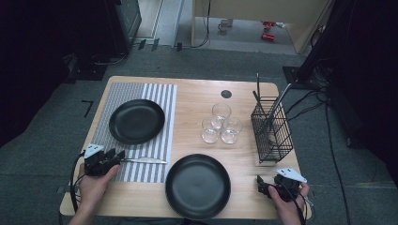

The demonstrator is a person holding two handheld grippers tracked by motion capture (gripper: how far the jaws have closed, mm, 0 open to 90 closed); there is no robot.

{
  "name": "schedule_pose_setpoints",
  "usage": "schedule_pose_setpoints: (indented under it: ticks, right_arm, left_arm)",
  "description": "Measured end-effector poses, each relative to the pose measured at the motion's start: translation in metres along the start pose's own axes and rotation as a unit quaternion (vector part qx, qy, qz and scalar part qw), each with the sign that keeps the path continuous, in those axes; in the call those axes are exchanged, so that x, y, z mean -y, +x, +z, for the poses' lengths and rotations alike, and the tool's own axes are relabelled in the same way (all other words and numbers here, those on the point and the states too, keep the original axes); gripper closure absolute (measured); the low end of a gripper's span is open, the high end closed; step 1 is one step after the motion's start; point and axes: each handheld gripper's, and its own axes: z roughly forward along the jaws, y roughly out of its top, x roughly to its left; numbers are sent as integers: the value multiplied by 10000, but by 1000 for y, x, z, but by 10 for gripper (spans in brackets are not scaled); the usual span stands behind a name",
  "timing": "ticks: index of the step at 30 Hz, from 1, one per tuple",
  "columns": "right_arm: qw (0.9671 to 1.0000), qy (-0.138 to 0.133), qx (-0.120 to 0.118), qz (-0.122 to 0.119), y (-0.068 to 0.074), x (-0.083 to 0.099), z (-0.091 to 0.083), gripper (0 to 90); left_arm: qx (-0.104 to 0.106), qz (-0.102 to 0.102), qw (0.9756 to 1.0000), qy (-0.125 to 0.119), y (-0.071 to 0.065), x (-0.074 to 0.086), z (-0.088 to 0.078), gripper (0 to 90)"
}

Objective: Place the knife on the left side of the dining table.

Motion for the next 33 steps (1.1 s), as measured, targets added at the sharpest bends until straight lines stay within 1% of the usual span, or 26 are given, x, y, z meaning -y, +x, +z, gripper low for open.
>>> schedule_pose_setpoints:
  ticks: [2,4,6,10,17,19,24,26,28,31,33]
  right_arm:
    - [10000,0,0,-6,0,0,0,37]
    - [10000,4,0,-5,0,0,1,34]
    - [10000,4,0,-4,0,0,1,34]
    - [10000,12,-1,-8,0,-1,1,28]
    - [10000,9,-4,-18,0,-1,1,28]
    - [10000,8,-5,-18,0,-1,1,28]
    - [10000,33,7,-2,1,-1,2,18]
    - [10000,32,8,-5,1,-1,2,17]
    - [10000,33,17,-5,0,-1,2,13]
    - [10000,47,32,19,0,-1,2,6]
    - [10000,48,38,21,0,-1,2,5]
  left_arm:
    - [-15,87,10000,12,-5,0,3,519]
    - [-66,219,9997,35,-8,0,4,504]
    - [-43,300,9995,86,-10,1,4,506]
    - [-59,376,9992,131,-12,2,4,504]
    - [-1,360,9993,132,-12,4,2,497]
    - [84,319,9994,127,-10,3,2,484]
    - [133,437,9989,-42,-10,4,-2,411]
    - [149,437,9989,-85,-10,4,-4,389]
    - [155,429,9990,33,-11,3,-7,337]
    - [151,527,9984,153,-12,2,-12,277]
    - [191,507,9982,239,-12,1,-13,204]
